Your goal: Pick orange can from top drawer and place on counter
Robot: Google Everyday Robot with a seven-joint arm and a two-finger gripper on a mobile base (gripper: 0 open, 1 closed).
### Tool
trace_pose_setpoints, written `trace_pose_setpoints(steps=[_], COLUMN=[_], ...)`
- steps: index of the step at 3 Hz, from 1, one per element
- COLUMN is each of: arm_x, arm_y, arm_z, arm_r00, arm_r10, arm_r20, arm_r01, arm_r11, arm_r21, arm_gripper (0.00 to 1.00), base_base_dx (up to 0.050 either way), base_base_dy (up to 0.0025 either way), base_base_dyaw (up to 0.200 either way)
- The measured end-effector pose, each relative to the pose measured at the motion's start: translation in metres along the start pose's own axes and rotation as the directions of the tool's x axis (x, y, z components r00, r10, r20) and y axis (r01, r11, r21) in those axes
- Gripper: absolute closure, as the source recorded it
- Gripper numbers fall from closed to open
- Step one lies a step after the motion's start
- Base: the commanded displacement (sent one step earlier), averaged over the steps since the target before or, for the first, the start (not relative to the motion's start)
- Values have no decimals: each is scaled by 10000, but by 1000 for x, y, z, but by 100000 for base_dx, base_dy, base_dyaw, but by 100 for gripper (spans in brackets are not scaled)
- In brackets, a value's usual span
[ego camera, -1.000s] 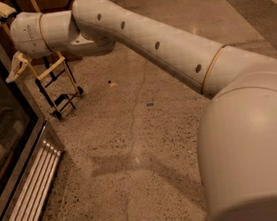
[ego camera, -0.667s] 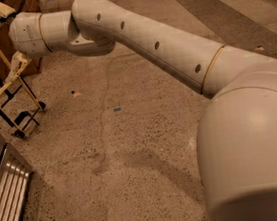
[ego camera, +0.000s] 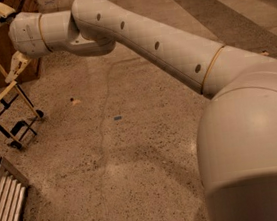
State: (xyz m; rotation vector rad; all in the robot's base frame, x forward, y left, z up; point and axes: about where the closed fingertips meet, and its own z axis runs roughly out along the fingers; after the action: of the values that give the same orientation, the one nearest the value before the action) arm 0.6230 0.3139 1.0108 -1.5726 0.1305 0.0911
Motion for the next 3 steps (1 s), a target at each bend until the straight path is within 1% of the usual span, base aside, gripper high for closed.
trace_pose_setpoints(steps=[3], arm_x=[0], arm_y=[0], arm_z=[0], arm_r00=[10000], arm_r10=[0], arm_r20=[0], arm_r01=[0], arm_r11=[10000], arm_r21=[0], arm_gripper=[0], base_base_dx=[4850], base_base_dy=[0], base_base_dyaw=[-7])
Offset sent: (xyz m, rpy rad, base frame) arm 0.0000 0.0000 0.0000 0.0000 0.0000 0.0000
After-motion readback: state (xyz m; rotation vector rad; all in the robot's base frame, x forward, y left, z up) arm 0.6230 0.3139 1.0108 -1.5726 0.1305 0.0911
